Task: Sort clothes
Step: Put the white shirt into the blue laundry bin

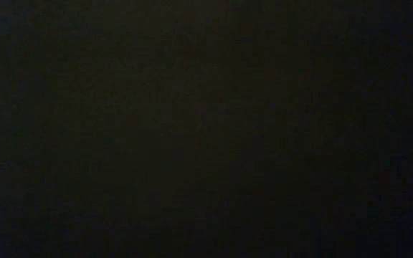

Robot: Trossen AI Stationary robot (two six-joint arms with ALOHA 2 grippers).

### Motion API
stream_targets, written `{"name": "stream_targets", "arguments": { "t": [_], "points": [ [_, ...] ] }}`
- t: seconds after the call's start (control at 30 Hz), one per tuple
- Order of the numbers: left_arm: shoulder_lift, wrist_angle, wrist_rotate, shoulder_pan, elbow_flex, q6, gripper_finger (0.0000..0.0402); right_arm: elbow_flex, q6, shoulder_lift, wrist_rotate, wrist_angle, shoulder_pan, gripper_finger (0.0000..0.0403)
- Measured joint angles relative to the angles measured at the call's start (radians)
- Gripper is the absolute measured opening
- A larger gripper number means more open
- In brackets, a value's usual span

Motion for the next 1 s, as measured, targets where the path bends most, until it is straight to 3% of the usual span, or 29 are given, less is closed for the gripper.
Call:
{"name": "stream_targets", "arguments": {
  "t": [0.2,0.27,0.5,0.9,1.0],
  "points": [
    [0.0,0.003,-0.12,0.0,0.112,0.126,0.0,0.0,-0.001,0.0,0.0,0.048,0.0,0.0013],
    [-0.001,0.004,-0.072,0.0,0.153,0.165,0.0,0.0,-0.001,0.0,0.0,0.049,0.0,0.0013],
    [-0.001,0.0,0.241,0.0,0.192,0.163,0.0,0.0,-0.001,0.0,0.0,0.043,0.0,0.0013],
    [-0.001,0.0,0.271,0.0,0.087,-0.01,0.0,0.0,-0.001,0.0,0.0,0.043,0.0,0.0013],
    [-0.005,0.0,0.367,0.004,0.048,-0.138,0.0,0.0,0.004,0.0,0.0,0.043,0.0,0.0013]
  ]
}}
